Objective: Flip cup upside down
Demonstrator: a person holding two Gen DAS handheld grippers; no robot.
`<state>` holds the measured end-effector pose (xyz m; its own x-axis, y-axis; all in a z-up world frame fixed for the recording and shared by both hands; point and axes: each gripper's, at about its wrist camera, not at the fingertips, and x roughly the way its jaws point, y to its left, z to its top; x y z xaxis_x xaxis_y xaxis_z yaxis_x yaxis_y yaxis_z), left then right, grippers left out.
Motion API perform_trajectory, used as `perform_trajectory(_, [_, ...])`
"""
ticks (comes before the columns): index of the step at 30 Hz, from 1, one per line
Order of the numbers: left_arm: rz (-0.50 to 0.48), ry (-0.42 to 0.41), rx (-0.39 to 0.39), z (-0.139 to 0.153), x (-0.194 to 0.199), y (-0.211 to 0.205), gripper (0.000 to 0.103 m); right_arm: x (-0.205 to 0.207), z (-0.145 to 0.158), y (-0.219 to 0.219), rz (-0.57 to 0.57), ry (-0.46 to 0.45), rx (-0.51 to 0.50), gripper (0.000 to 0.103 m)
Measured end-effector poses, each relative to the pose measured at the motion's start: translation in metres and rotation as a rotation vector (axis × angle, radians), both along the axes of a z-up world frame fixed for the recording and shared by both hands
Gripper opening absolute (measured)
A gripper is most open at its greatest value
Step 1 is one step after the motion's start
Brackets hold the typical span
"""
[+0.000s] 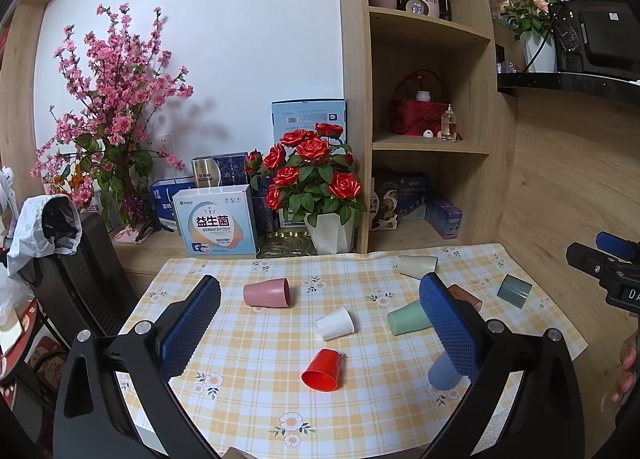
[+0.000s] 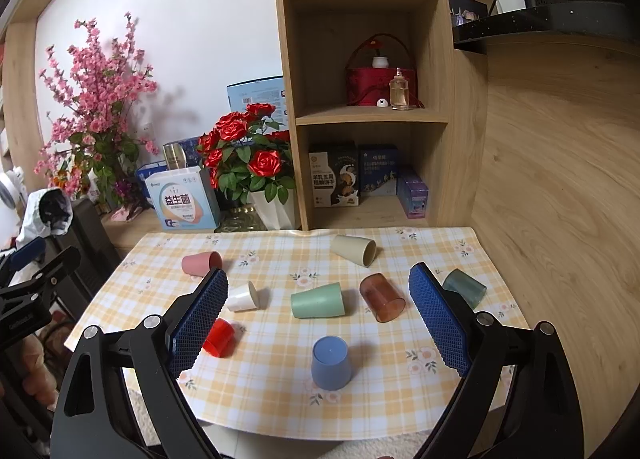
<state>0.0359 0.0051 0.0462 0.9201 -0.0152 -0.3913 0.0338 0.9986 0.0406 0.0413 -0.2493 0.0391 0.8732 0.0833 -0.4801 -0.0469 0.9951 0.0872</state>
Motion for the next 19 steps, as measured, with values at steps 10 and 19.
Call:
perform_trajectory(10, [0.031, -0.018, -0.004, 0.0011, -0.0029, 0.0064, 0.097, -0.0001, -0.0001, 0.0004, 0.001, -0.001, 0.000, 0.089])
perform_trajectory(19, [0.049, -0.044, 0.025, 0.0034, -0.0069, 0.0052, 0.097, -0.0003, -0.0003, 0.0008, 0.001, 0.005, -0.002, 0.089])
